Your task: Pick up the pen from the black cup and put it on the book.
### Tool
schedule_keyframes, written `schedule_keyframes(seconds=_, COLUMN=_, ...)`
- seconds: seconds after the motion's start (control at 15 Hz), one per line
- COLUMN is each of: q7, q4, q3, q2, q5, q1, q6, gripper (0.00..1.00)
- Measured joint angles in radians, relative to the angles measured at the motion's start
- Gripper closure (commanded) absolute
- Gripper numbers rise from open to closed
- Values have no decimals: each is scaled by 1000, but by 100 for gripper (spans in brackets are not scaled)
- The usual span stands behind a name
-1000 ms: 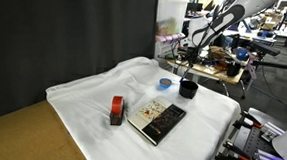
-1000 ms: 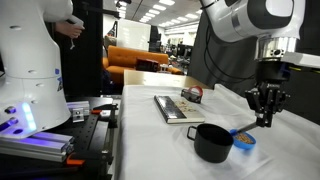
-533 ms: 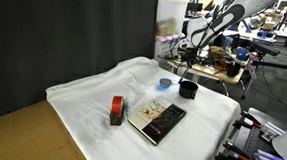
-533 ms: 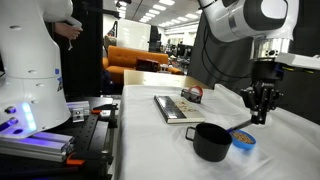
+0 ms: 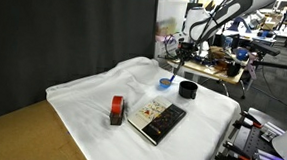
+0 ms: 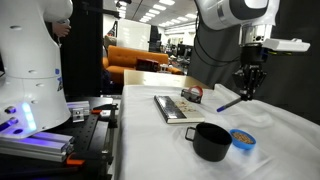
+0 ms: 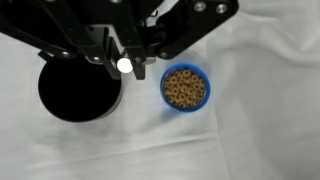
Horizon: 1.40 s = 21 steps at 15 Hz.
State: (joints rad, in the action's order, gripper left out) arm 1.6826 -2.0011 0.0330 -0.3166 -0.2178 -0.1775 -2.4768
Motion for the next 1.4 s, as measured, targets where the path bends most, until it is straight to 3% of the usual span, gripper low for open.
schedule_keyframes(seconds=0.47, q7=158, q4=-127, q3=41, q2=135, q5=195, q1=9, q6=0, gripper=96)
schedule_keyframes(seconds=1.4, q7=170, q4=-260, q3=55, q2=222, q5=408, q1=109, q6=19, gripper=96)
